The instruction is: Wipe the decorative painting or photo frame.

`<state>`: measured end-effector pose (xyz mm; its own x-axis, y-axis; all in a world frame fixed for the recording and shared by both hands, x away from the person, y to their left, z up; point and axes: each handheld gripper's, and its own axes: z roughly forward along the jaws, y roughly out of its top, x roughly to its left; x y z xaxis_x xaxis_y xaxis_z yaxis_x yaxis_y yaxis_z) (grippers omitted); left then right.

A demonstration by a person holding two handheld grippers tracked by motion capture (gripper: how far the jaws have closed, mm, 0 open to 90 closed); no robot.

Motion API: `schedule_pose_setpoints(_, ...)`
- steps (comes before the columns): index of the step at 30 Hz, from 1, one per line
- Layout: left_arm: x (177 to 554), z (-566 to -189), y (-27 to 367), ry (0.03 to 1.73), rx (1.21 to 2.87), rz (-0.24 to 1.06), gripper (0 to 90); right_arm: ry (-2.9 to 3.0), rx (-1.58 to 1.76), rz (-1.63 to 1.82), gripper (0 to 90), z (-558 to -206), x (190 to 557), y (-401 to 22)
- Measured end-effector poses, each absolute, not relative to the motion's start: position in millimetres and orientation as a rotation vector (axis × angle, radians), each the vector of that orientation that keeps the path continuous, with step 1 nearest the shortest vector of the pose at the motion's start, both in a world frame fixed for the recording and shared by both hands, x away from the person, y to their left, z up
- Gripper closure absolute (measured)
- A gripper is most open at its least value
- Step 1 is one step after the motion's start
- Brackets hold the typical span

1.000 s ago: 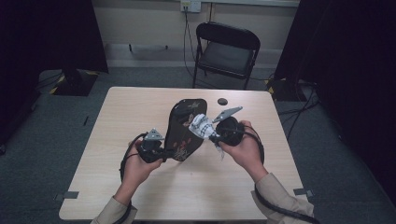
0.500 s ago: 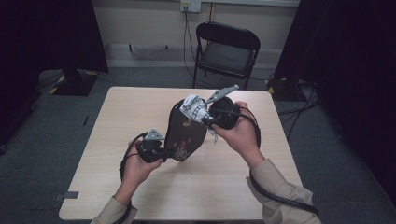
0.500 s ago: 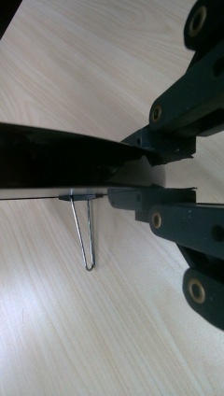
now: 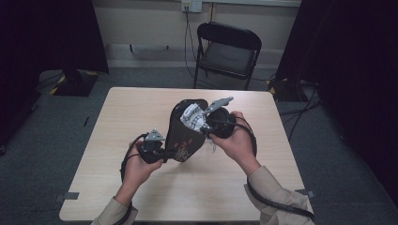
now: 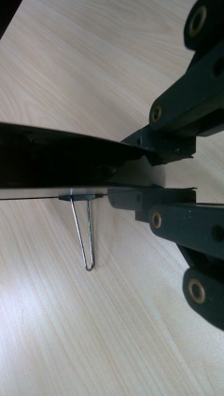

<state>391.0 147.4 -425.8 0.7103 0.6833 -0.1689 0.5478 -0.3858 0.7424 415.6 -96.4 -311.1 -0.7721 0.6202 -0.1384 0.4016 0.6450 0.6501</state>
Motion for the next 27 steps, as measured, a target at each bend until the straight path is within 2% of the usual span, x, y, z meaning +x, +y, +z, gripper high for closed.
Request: schedule_pose_setpoints(27, 391.2, -425.9, 147.1, 0.932, 2.084, 0.216, 78.4, 2.644, 0.904, 0.802, 75.9, -406.1, 409.1, -96.1)
